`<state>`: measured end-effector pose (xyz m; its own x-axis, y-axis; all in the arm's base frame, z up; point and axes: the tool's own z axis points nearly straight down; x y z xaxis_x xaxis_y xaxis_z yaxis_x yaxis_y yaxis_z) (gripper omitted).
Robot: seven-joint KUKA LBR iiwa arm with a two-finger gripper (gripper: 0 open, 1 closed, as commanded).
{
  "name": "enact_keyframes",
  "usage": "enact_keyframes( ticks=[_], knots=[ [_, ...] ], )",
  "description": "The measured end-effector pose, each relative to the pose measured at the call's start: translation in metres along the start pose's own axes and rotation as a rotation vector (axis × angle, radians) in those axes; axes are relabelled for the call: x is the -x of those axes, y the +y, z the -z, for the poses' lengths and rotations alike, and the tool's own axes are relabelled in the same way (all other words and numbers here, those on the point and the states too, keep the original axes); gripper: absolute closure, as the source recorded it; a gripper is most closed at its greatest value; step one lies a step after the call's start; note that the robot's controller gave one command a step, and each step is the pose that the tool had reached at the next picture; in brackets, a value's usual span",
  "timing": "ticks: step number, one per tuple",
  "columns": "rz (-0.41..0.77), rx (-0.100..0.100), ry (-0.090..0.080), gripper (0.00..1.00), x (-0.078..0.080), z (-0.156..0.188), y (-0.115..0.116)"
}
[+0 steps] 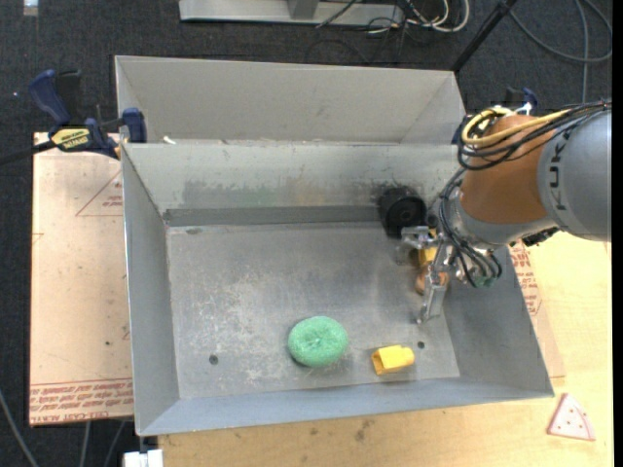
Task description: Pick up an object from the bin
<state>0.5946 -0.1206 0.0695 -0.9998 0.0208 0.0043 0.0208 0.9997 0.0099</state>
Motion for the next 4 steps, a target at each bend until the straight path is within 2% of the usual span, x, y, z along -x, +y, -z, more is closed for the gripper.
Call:
enact_keyframes(
  ticks=[1,2,4],
  knots=[
    [-0.137,-0.005,0.011,0.0,0.009,0.0,-0.001],
    [-0.019,-0.007,-0.007,1.0,0.013,0.001,-0.027],
    [-0.019,-0.006,-0.002,1.0,0.011,0.006,-0.026]
  ],
)
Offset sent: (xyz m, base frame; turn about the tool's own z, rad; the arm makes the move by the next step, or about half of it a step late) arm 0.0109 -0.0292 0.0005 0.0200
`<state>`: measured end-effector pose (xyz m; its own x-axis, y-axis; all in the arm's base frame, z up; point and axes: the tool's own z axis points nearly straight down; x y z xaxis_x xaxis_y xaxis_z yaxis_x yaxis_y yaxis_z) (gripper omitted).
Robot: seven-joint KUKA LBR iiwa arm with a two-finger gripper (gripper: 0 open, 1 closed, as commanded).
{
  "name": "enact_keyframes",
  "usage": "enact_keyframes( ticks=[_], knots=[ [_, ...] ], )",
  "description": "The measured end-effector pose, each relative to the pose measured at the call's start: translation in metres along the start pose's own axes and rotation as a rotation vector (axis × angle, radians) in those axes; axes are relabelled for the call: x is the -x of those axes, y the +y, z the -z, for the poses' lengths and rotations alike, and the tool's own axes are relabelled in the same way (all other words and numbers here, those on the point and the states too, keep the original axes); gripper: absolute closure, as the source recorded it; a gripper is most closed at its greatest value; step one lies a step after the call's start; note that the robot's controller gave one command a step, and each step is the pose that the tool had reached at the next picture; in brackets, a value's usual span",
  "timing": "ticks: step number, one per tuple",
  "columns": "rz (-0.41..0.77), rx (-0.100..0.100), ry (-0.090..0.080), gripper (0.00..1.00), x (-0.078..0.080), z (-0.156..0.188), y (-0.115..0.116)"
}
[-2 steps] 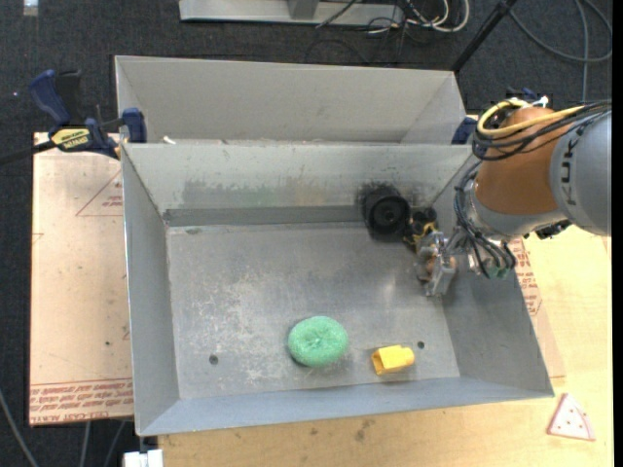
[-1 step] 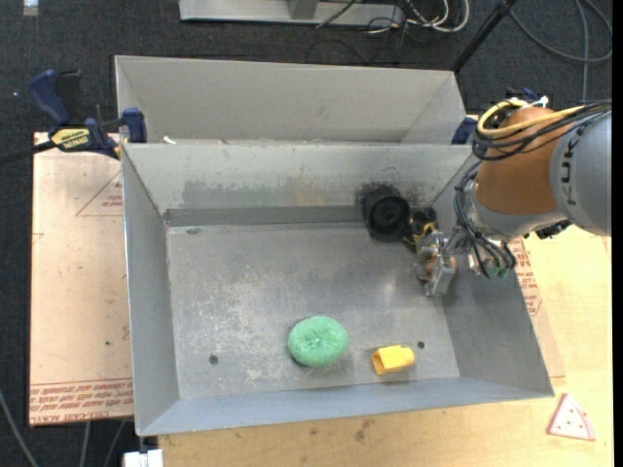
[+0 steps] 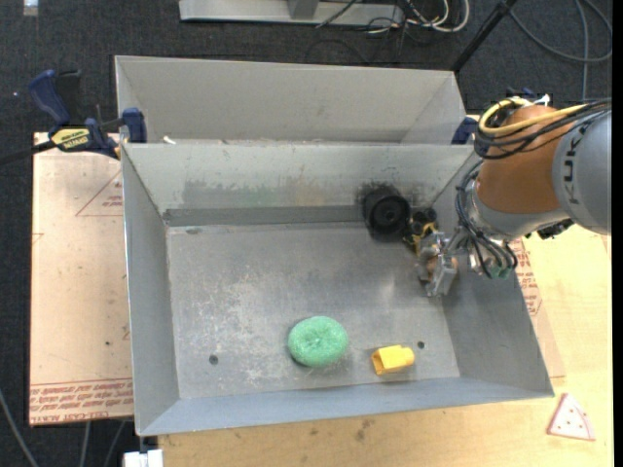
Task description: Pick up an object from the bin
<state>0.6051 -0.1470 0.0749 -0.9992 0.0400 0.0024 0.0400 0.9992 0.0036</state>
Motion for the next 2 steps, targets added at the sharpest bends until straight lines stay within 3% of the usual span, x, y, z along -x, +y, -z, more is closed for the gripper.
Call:
enact_keyframes(
  ticks=[2],
  knots=[
    [0.0,-0.003,-0.007,1.0,0.002,0.034,-0.001]
  ],
)
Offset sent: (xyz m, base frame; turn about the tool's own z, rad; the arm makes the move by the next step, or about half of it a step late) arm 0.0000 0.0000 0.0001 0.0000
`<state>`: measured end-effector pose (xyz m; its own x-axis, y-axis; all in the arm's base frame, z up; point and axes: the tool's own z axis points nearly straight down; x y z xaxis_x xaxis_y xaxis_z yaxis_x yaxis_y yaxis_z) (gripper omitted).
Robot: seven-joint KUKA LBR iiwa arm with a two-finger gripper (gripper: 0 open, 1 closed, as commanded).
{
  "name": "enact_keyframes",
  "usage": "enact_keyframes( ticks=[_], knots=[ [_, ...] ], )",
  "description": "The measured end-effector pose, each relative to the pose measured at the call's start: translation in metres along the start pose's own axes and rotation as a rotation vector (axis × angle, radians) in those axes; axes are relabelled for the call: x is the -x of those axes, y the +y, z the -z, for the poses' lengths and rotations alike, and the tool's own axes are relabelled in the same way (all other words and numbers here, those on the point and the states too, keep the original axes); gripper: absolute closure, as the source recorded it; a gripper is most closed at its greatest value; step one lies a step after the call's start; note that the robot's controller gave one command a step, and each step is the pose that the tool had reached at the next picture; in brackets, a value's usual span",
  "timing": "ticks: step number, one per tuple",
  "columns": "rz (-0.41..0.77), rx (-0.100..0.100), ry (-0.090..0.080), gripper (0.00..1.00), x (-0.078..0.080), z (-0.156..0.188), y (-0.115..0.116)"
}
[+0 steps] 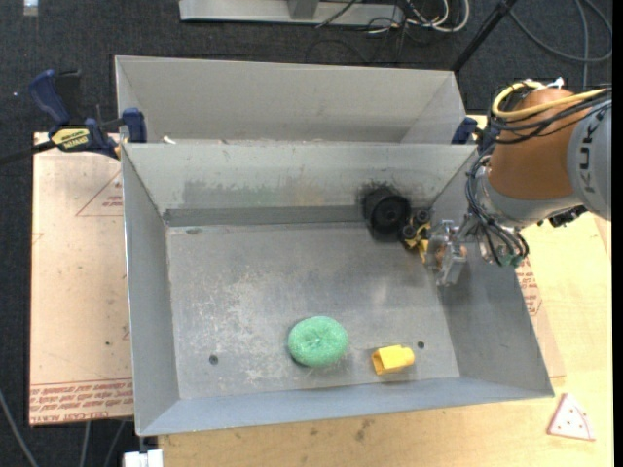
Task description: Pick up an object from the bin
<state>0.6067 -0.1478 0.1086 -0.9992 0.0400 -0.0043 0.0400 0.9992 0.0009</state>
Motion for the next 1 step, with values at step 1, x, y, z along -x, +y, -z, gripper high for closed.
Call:
enact_keyframes(
  ticks=[1],
  knots=[
    [0.0,0.0,-0.001,1.0,0.0,0.0083,0.0001]
  ],
)
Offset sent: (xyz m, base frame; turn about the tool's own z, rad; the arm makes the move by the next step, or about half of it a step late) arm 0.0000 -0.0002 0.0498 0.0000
